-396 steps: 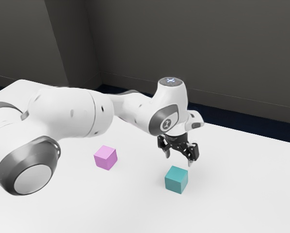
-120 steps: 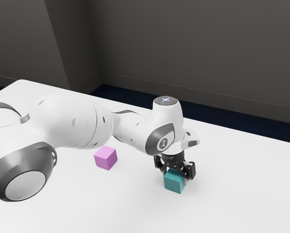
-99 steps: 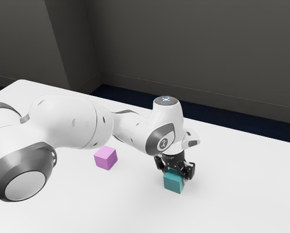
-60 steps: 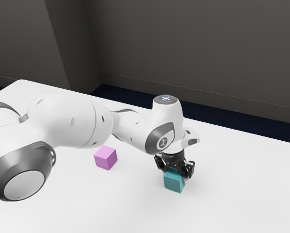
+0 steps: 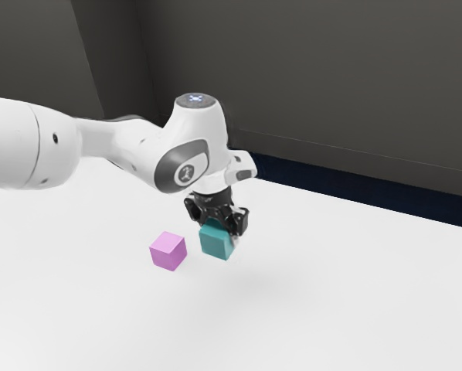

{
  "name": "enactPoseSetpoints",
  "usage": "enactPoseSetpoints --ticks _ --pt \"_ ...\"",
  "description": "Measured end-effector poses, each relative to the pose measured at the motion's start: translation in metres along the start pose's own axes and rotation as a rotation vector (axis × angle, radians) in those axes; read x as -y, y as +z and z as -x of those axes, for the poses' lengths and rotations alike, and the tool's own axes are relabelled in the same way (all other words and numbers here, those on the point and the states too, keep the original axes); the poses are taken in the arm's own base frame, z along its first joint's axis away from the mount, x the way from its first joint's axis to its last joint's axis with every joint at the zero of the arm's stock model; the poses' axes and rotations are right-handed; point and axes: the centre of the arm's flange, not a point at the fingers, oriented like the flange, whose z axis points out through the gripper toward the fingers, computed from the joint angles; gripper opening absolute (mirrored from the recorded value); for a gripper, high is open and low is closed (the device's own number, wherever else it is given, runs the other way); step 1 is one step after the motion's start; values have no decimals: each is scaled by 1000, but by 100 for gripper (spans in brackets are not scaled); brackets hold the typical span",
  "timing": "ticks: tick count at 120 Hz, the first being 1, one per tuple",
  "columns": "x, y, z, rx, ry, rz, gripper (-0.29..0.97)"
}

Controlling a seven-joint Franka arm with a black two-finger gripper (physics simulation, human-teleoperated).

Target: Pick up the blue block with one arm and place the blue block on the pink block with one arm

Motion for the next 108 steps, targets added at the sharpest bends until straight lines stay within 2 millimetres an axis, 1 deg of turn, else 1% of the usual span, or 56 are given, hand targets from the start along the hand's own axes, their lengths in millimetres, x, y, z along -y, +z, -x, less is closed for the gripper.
enactPoseSetpoints --ticks 12,18,28,35,41,47,57,69,76,85,95,101,108 --pt "38 -9 12 11 34 -45 32" --pt "60 -12 24 18 49 -61 32" --pt "99 1 38 43 48 -88 33" --pt "122 6 39 43 38 -101 33" --pt "136 7 38 31 33 -107 33" --pt "142 7 35 14 37 -109 33" --pt "141 13 32 -8 36 -89 33" --pt "143 19 30 -29 -16 -16 32" --pt "151 19 29 -42 -39 12 32" --pt "167 18 27 -56 -60 30 32" --pt "181 23 26 -59 -65 36 32" --pt "185 26 26 -58 -59 41 33" --pt "185 28 26 -57 -41 48 33"
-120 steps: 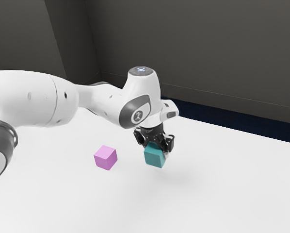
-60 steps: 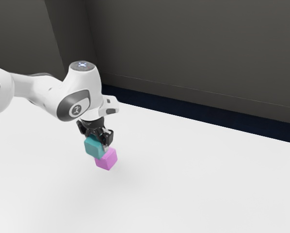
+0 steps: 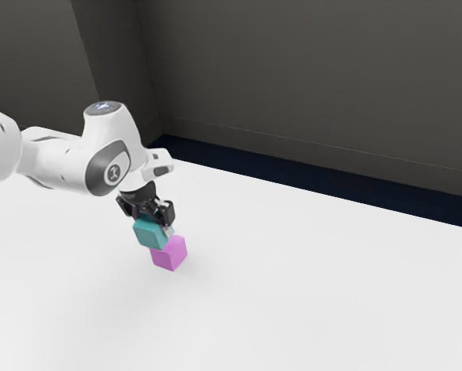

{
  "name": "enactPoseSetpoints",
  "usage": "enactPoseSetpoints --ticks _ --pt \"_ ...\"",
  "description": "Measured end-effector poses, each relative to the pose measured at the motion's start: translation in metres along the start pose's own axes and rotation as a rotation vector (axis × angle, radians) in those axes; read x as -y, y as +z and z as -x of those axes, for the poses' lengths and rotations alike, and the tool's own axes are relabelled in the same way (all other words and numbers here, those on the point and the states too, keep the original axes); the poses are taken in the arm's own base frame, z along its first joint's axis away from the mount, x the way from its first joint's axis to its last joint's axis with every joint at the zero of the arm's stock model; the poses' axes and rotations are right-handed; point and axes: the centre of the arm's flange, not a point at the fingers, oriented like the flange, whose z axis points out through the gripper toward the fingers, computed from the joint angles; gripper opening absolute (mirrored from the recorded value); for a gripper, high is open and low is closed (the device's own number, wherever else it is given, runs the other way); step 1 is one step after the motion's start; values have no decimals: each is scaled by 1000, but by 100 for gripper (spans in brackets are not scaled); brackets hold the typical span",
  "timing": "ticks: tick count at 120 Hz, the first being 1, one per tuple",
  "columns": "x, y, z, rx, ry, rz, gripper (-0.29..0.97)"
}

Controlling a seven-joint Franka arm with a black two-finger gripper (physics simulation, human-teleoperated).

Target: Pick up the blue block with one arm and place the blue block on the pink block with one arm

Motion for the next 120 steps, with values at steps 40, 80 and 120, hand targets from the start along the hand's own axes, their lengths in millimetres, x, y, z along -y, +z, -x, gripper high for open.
enactPoseSetpoints --ticks 40,80,120 --pt "-2 8 -1 43 113 45 33" --pt "-1 14 -13 131 146 76 32" --pt "-1 24 -31 178 169 65 32"
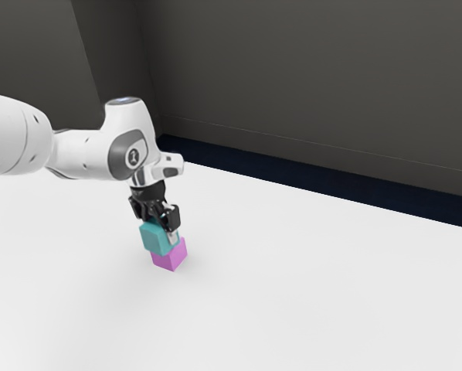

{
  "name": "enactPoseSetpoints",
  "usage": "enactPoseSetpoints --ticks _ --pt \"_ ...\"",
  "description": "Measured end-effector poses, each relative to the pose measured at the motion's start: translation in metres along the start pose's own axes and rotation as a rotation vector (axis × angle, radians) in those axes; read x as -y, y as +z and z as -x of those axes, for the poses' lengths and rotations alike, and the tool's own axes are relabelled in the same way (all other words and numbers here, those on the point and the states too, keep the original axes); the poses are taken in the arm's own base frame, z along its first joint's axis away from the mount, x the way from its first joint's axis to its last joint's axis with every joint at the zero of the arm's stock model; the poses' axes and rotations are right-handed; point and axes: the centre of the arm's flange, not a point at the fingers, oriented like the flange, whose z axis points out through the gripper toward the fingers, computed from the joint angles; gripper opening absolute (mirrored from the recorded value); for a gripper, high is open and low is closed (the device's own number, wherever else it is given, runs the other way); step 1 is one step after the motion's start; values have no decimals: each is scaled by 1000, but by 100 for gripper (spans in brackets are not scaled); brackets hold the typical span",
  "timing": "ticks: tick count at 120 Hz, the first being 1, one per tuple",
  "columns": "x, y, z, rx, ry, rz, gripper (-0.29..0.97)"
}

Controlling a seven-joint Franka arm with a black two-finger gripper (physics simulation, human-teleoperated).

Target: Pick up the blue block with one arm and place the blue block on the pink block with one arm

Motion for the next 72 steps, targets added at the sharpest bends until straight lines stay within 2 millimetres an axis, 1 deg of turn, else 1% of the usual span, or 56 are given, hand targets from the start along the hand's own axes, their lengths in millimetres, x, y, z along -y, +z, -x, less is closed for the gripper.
enactPoseSetpoints --ticks 17,56,72 --pt "7 2 -6 5 -2 -6 32" --pt "7 0 -9 -7 -48 3 32" --pt "7 2 -10 -14 -73 6 32"
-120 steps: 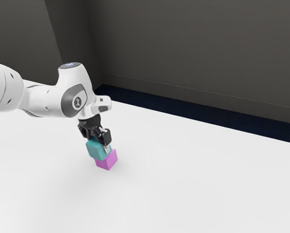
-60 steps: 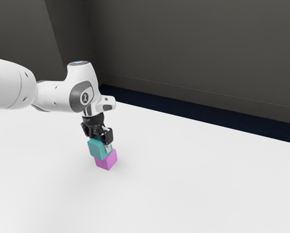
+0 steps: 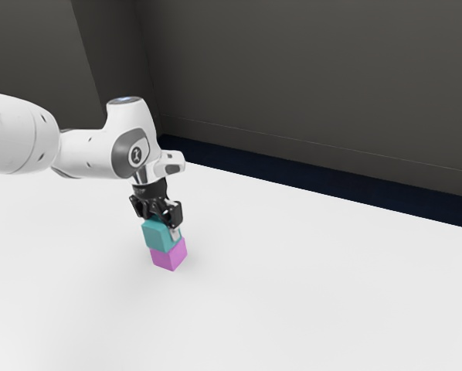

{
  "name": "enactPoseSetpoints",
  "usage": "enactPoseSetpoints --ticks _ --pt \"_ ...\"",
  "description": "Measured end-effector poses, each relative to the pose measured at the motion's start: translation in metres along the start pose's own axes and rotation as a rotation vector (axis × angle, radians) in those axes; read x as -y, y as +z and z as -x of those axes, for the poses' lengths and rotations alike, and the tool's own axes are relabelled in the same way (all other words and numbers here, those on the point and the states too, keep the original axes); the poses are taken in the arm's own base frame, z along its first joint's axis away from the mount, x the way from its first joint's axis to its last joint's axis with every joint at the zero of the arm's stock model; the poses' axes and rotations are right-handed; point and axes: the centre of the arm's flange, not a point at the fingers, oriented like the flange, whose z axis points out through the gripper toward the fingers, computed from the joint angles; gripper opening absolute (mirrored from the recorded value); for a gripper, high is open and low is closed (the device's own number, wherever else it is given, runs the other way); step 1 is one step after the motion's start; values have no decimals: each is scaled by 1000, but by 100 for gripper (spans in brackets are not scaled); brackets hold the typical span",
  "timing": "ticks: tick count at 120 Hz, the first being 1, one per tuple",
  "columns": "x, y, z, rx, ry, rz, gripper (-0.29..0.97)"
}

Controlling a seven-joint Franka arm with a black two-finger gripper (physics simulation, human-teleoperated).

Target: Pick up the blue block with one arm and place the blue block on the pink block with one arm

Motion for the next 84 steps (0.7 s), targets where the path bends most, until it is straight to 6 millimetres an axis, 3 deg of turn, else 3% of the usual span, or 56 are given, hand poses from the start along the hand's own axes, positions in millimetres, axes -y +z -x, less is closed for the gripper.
enactPoseSetpoints --ticks 84 --pt "9 3 -6 -48 -34 -25 31"
